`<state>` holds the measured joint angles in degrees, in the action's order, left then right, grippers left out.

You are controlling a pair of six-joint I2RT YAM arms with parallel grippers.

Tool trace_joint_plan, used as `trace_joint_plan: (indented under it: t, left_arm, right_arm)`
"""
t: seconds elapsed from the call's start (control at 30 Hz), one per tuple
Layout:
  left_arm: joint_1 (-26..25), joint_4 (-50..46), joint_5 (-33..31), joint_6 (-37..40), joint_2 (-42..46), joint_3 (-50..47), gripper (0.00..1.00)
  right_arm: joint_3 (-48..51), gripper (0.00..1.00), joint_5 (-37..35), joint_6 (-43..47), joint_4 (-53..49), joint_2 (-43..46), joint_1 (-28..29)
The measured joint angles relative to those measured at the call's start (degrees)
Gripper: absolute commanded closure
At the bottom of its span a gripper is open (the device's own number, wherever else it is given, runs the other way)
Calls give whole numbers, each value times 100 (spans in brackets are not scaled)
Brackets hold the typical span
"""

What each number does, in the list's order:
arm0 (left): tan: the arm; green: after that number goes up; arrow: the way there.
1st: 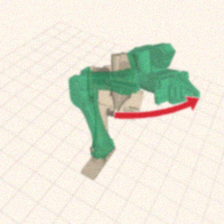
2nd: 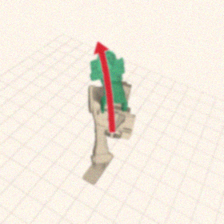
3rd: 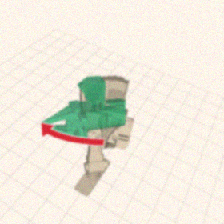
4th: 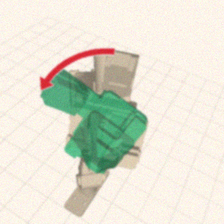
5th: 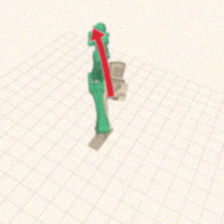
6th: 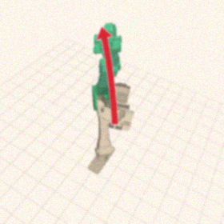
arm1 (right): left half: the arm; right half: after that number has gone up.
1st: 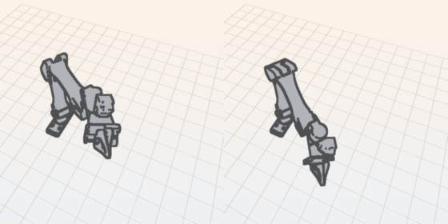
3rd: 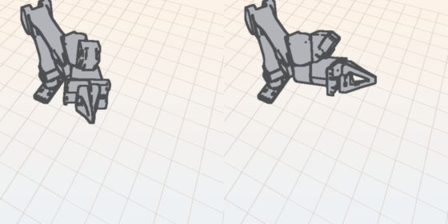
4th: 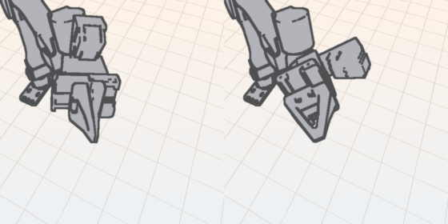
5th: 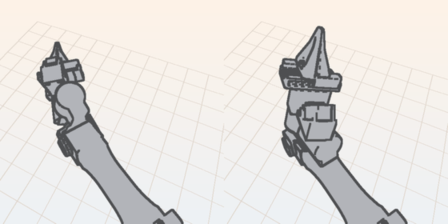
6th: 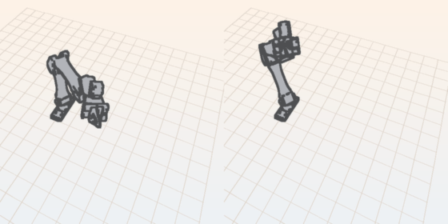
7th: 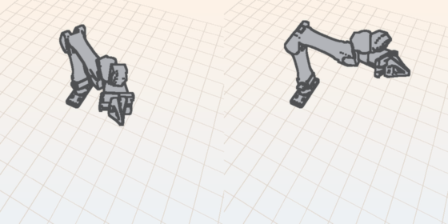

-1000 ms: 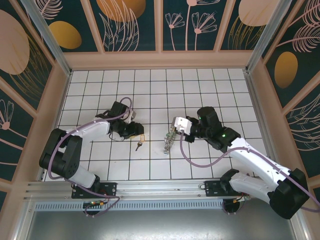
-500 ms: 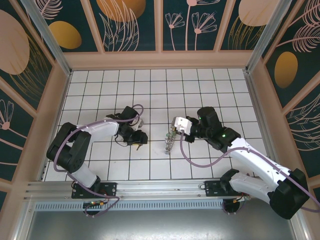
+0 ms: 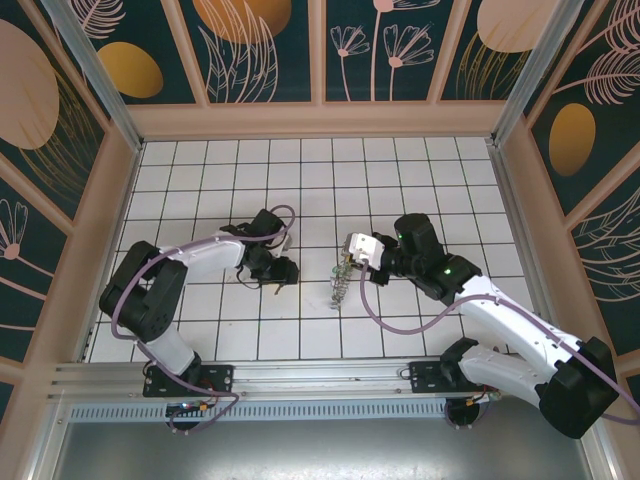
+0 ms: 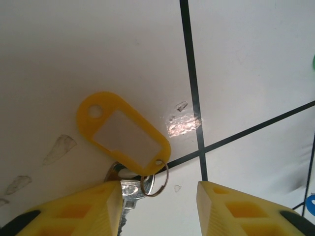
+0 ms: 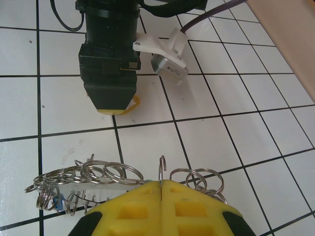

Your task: Put the keys on the keyring

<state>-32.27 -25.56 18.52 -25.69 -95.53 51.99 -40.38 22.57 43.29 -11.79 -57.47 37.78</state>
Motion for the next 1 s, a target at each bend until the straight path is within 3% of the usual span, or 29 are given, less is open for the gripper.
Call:
trace_joint_plan:
  t: [0.3,0.5,0.7,0.83,1.0]
  left_arm:
    - [-70,197,-72,688,546,-48,44]
    - [-70,754,229,1930,1086,-505,44]
    - [-70,866,323,3654,1270,-761,56]
    - [-74,841,2,4839,1255,-756,59]
    - [-74,868,-122,5613,1023,-756,68]
  right_arm:
    - [15,100,0,-20,57,0,-2]
    - [133,100,33,-22,94,92,-31]
    - [136,100,125,-22,105,199,-107]
    - [136,100,210,-17,107,247,-232]
    - [136,100,310,-13,103,247,-321]
